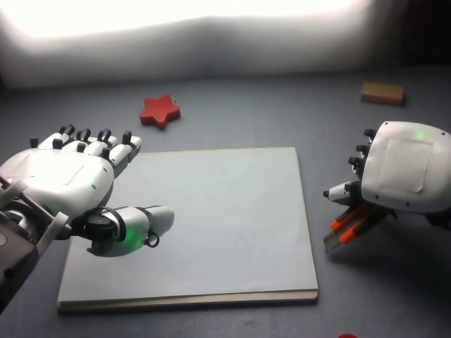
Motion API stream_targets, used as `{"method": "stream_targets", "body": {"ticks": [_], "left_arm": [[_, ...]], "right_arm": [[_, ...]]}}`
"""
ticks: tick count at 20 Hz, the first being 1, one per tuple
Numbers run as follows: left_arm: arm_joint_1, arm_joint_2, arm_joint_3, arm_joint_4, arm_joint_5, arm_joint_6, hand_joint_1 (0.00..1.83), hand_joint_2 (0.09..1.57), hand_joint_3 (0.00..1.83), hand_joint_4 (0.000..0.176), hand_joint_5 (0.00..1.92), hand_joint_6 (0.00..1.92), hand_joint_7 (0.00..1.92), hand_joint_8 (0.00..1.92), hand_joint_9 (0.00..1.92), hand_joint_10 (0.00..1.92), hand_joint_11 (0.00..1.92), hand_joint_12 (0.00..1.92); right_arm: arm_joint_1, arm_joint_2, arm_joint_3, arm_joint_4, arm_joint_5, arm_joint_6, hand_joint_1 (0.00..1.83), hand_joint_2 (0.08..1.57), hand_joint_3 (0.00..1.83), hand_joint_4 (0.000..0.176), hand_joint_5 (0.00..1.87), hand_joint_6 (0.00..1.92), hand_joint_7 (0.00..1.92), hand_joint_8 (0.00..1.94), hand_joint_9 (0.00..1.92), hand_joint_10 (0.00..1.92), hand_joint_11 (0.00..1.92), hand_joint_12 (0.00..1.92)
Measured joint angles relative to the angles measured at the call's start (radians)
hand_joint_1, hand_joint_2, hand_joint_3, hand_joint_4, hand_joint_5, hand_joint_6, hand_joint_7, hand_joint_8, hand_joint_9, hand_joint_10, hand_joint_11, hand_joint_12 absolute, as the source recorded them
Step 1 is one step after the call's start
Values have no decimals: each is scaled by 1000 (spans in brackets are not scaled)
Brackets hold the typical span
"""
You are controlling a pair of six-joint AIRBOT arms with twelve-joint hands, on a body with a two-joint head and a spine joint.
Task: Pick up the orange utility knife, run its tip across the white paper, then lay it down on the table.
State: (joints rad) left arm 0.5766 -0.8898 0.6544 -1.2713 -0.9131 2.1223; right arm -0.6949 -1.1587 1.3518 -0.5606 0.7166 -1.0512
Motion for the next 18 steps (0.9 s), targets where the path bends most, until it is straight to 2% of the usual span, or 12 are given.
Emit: {"method": "stream_targets", "body": {"ticks": [1, 4, 6, 8, 10, 13, 16, 18], "left_arm": [[0, 0, 3, 0, 1, 0, 0, 1201, 2, 61, 0, 0, 92, 3, 115, 5, 0, 533], [0, 0, 6, 0, 0, -3, 2, 1197, 1, 63, 0, 0, 96, 3, 115, 3, 0, 511], [0, 0, 6, 0, 0, -5, 4, 1201, 2, 59, 0, 0, 95, 2, 111, 1, 0, 540], [0, 0, 6, 0, 0, -8, 0, 1196, 0, 63, 0, 0, 93, 1, 123, 4, 0, 608], [0, 0, 6, 0, 0, -13, 0, 1200, 1, 63, 0, 0, 87, 2, 117, 1, 0, 569], [0, 0, 19, 0, 3, -34, 0, 1197, 0, 65, 0, 0, 89, 2, 115, 0, 0, 561], [2, 0, 26, -1, 1, -53, 1, 1200, 1, 64, 0, 0, 80, 1, 110, 0, 0, 529], [4, 0, 35, -2, 0, -55, 0, 1201, 1, 65, 0, 0, 87, 3, 116, 3, 0, 582]], "right_arm": [[2, 3, 0, -1, 4, 0, 1506, 1325, 0, 176, 1416, 1921, 1627, 1941, 1739, 1921, 1798, 1921], [20, 14, 0, 3, 16, 3, 1501, 1350, 0, 176, 1443, 1921, 1631, 1941, 1734, 1921, 1786, 1921], [33, 19, 0, 16, 26, 3, 1499, 1344, 0, 176, 1437, 1921, 1625, 1941, 1731, 1921, 1785, 1921], [40, 21, 0, 37, 37, -5, 1483, 1360, 0, 176, 1432, 1921, 1621, 1941, 1732, 1921, 1790, 1921], [51, 23, 0, 54, 63, -32, 1484, 1353, 0, 176, 1426, 1921, 1621, 1941, 1731, 1921, 1788, 1921], [86, 19, 0, 63, 123, -146, 1493, 1357, 0, 176, 1442, 1921, 1632, 1941, 1738, 1921, 1784, 1921], [144, 25, -15, 23, 144, -205, 1500, 1355, 0, 176, 1431, 1921, 1617, 1941, 1725, 1921, 1775, 1921], [193, 48, -31, -82, 143, -208, 1506, 1350, 0, 176, 1424, 1921, 1606, 1941, 1718, 1921, 1773, 1921]]}}
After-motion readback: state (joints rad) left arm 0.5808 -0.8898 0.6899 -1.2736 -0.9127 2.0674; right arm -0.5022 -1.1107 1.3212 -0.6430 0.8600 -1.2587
